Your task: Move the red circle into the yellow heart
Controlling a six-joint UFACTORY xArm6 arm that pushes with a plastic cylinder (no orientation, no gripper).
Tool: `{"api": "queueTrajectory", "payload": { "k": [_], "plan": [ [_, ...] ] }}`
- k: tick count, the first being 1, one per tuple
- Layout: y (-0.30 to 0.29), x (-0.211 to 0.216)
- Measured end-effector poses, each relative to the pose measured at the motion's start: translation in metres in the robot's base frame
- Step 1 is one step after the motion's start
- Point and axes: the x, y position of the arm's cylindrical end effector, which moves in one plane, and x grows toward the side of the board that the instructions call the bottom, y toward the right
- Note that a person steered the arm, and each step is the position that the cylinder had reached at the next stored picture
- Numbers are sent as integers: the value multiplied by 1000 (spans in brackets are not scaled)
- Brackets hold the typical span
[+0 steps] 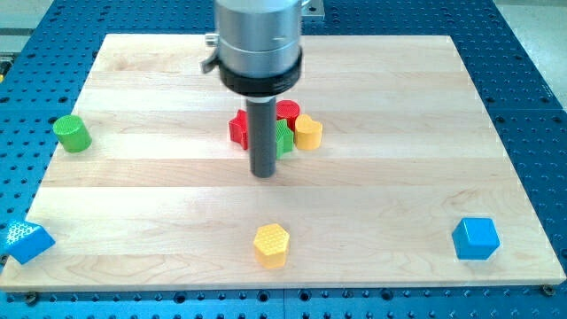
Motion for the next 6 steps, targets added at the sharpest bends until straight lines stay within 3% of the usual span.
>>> {"api": "queueTrajectory", "payload": {
  "k": [3,4,6],
  "plan": [
    [-59,-56],
    [-37,-104],
    [43,-115]
  ]
}}
